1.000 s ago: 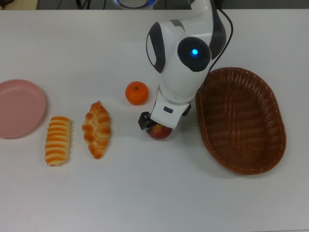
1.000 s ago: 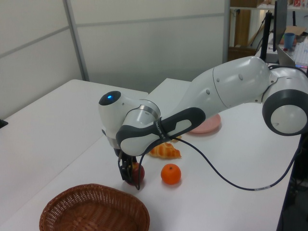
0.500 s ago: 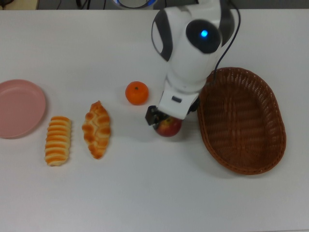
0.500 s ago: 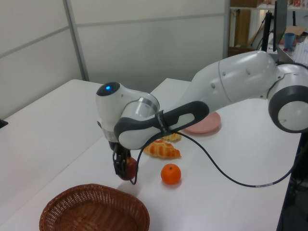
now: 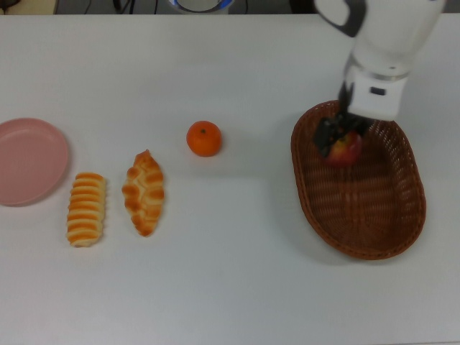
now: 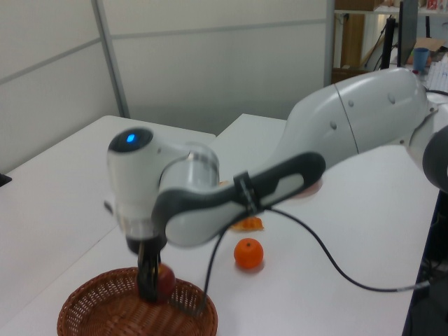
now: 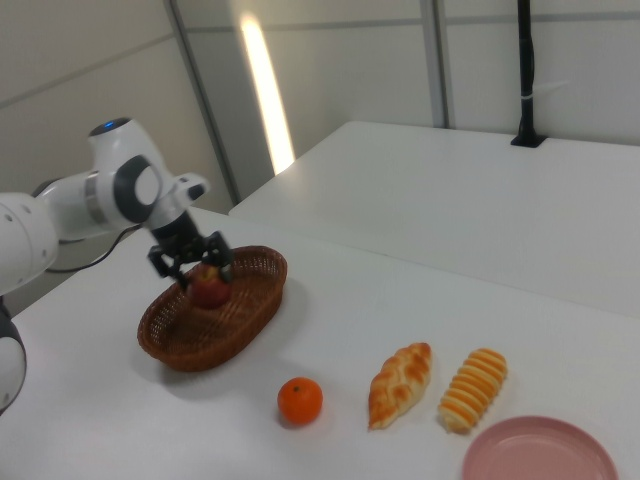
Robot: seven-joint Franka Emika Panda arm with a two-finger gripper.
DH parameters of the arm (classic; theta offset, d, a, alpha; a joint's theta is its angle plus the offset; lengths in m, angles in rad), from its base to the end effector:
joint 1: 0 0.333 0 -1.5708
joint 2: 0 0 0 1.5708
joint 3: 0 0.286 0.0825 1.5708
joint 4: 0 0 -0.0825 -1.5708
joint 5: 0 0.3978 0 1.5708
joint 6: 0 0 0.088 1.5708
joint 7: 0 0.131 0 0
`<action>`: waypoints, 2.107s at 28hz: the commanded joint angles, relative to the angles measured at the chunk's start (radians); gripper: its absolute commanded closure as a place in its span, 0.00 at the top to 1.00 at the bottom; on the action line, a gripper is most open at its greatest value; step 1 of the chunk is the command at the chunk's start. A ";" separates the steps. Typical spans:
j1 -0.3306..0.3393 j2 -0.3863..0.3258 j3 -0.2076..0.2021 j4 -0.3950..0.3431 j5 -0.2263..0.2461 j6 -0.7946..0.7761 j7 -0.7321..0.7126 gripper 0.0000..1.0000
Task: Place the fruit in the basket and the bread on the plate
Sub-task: 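Lift the apple and lower it into the wicker basket, release, then move the gripper to the braided bread roll and grasp it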
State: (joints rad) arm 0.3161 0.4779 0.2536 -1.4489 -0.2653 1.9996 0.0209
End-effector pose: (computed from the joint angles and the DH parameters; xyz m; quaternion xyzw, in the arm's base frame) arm 0.6168 0.3408 0.3726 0.9499 0.3023 0.0617 0.0499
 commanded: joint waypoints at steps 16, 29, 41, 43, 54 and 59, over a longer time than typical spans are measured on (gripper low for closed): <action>0.017 -0.013 -0.056 -0.053 -0.043 -0.107 0.050 1.00; -0.210 -0.085 -0.060 -0.024 0.060 -0.140 0.044 1.00; -0.430 0.019 -0.065 -0.051 -0.072 -0.128 0.016 1.00; -0.439 0.047 -0.065 -0.050 -0.106 -0.122 0.017 1.00; -0.473 0.122 -0.068 -0.050 -0.161 -0.032 0.016 1.00; -0.473 0.126 -0.068 -0.051 -0.189 -0.027 0.008 0.41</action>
State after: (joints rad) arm -0.1569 0.6060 0.1888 -1.4948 -0.4241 1.9520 0.0406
